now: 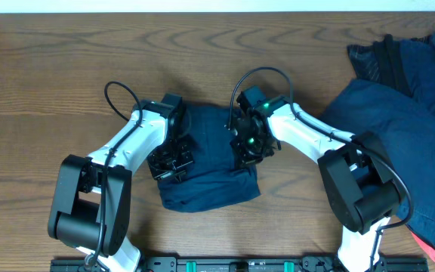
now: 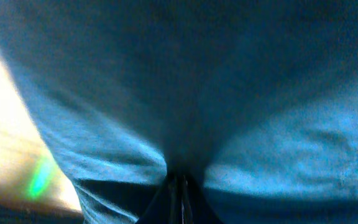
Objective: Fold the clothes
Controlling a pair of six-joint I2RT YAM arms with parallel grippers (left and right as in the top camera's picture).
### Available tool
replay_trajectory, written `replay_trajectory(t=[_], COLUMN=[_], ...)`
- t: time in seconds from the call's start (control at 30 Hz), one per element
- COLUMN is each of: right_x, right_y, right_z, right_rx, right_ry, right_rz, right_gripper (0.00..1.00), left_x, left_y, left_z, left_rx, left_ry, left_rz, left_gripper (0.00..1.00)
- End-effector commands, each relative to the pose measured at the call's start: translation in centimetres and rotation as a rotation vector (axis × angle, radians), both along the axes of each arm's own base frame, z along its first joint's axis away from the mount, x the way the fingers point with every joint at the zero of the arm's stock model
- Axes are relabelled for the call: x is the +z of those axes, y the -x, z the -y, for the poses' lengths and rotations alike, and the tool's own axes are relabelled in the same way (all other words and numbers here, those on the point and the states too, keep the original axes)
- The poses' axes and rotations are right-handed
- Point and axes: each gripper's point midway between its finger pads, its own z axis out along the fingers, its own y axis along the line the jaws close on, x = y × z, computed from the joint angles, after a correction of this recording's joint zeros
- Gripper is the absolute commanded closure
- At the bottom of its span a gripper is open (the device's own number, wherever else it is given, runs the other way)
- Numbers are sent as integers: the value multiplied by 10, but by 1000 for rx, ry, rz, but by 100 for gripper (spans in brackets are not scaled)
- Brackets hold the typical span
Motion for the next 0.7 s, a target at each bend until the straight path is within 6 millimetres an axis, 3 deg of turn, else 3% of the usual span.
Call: replay_trajectory(t=[0.0,0.1,0.2,0.27,0.3,0.43,0.5,0.67], right_x=[-14,-15,-5,6,14,50,74,104], right_y=[-37,-75,-87,-85,-83,-83,-77,-48], right_z=[32,46,44,41,39,36,29,-6], right_rx=[-57,-148,-159,-150,-144,-144,-151,-96], right_ry=[149,210,196,198,199,177,115,-96], right_rz=[143,279,310,302,299,332,336,249], right_gripper=[98,99,99,96,96,94,92,92], left_x=[10,21,34,41,47,73,91,95], left_y=[4,-8,-35,-56,-70,-128,-164,-211], left_z=[18,20,18,7,-2,-39,-53,-72], left_rx=[-12,-23,-29,-17,-6,50,12,-14], left_ry=[112,138,163,124,95,-34,-83,-165], left_rz=[-16,70,227,336,407,690,860,1019], left_gripper=[94,94,92,87,73,51,51,49])
